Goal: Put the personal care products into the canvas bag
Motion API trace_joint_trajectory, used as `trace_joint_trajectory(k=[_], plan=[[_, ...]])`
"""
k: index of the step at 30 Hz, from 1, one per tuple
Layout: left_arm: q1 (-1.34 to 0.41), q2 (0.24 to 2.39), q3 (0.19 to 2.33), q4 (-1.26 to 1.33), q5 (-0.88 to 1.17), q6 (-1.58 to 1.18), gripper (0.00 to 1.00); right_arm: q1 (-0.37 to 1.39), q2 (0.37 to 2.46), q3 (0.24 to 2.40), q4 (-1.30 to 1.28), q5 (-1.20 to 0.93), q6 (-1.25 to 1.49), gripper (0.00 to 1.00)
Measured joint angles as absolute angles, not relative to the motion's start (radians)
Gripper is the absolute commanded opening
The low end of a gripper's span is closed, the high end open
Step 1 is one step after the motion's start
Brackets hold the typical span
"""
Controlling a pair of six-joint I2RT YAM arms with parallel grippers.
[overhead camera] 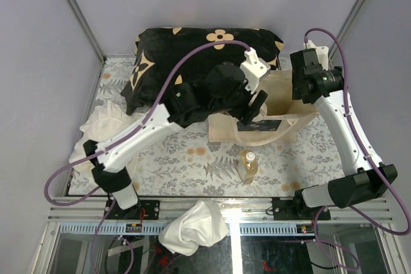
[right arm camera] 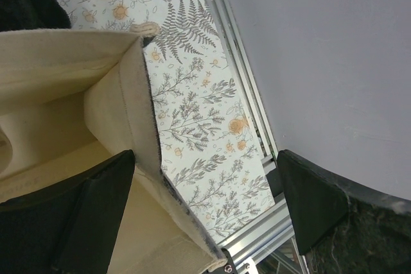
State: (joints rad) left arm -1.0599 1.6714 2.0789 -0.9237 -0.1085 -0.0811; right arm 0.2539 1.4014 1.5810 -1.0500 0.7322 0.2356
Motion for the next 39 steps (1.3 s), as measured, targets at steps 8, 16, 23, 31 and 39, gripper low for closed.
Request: trace_joint_trajectory(k=[8,16,23,31,39], plan=[[-0.971,1.827,2.082,-0.769,-0.047,-0.039,0.00,0.251,1.398,1.581,-1.054,0.779,0.235,0.99],[-0.916,1.938,2.144,-0.692,0.039,-0.037,0.00,0.219,1.376,1.581,-1.058,0.794,0.239,0.99],[-0.891,2.043,2.149,-0.606,0.124,-0.059,0.00,0.214,1.351,1.579,-1.058,0.792,0.268,0.99],[-0.891,2.198,2.185,-0.598,0.126,-0.064,0.00,0.213,1.319,1.579,-1.057,0.776,0.289,0.99],[-0.901,2.234,2.197,-0.599,0.044,-0.025,0.14,0.213,1.319,1.591,-1.057,0.774,0.290,0.99]])
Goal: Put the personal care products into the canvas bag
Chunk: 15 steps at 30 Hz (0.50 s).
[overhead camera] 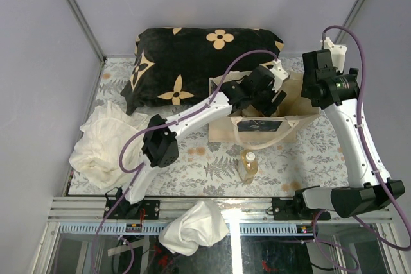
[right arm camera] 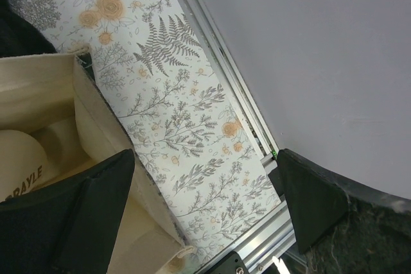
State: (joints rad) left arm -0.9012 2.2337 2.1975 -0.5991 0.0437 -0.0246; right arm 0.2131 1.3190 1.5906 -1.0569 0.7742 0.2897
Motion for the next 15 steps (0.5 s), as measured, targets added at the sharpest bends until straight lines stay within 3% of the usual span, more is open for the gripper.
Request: trace_joint_trajectory(k=[2,4,6,15], plan=[[-0.905,2.236,2.197,-0.599,0.013,-0.010,0.23,0.213,1.319,1.600,-1.057,0.774,0.289,0.99],[-0.907,2.243,2.197,-0.600,-0.017,0.001,0.45,0.213,1.319,1.607,-1.056,0.775,0.289,0.99],[-0.910,2.249,2.197,-0.605,-0.038,0.010,0.57,0.213,1.318,1.607,-1.057,0.775,0.289,0.99],[-0.919,2.255,2.197,-0.627,-0.106,0.046,0.90,0.211,1.316,1.605,-1.057,0.774,0.290,0.99]])
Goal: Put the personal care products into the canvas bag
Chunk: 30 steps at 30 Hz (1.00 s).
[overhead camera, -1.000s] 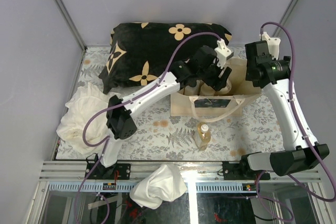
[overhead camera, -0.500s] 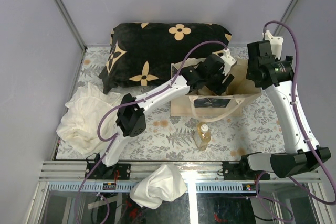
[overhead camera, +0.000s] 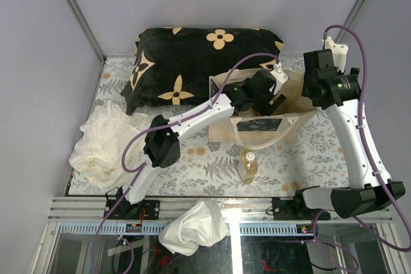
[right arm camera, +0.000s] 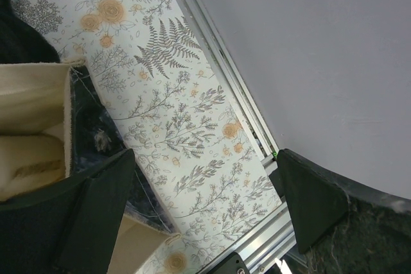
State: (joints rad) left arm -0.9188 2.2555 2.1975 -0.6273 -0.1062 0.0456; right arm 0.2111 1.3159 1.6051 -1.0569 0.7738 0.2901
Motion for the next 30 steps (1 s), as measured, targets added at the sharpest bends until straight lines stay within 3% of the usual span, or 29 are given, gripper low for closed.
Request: trace_joint_trajectory(k=[4,17,24,30], plan=[[-0.915,2.254,2.197,-0.627,-0.133,0.062,1.00,0.210,1.313,1.599,-1.056,0.773,0.291,0.99],[-0.913,2.189,2.220,-0.636,-0.037,0.046,1.00,0.209,1.298,1.567,-1.013,0.701,0.258,0.99],[-0.886,1.939,2.245,-0.567,0.010,-0.004,1.00,0.208,1.212,1.557,-0.958,0.593,0.215,0.99],[-0.830,1.717,2.191,-0.560,-0.145,-0.001,1.00,0.208,1.173,1.556,-0.956,0.424,0.203,1.00]])
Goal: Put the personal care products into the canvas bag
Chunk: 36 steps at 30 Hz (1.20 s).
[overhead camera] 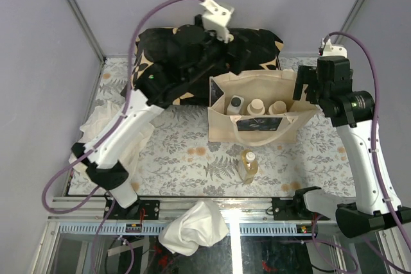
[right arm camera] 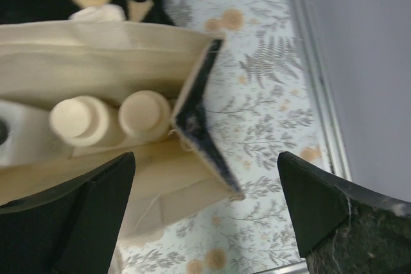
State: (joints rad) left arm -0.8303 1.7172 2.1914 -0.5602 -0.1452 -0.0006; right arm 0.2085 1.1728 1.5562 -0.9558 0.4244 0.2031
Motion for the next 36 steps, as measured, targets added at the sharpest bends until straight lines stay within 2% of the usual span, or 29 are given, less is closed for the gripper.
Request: trace_joint_trajectory(k=[4,10,14,20,27,31,36], plan=[[-0.768,1.612,2.057,-0.578,-0.231,0.001,1.00,0.208,1.121,1.562,-0.963,0.281,0.197,1.00],[-0.708,1.539,1.872,-0.630,-0.316,0.000,1.00,0.208,1.118,1.704,-1.051,0.146,0.197,1.00],[-0.704,1.510,1.824,-0.651,-0.334,0.000,1.00,0.210,1.113,1.760,-1.093,0.056,0.203,1.00],[-0.697,1.472,1.793,-0.651,-0.340,-0.005,1.00,0.234,1.103,1.703,-1.120,-0.105,0.226,1.00],[-0.693,1.467,1.763,-0.651,-0.340,-0.011,1.00,0.442,1.162,1.673,-1.125,-0.168,0.251,1.00],[-0.693,1.467,1.745,-0.651,-0.339,-0.015,1.00,0.643,1.219,1.649,-1.148,-0.087,0.286,1.00],[-0.693,1.463,1.725,-0.651,-0.339,-0.022,1.00,0.752,1.246,1.618,-1.170,-0.012,0.338,1.00]])
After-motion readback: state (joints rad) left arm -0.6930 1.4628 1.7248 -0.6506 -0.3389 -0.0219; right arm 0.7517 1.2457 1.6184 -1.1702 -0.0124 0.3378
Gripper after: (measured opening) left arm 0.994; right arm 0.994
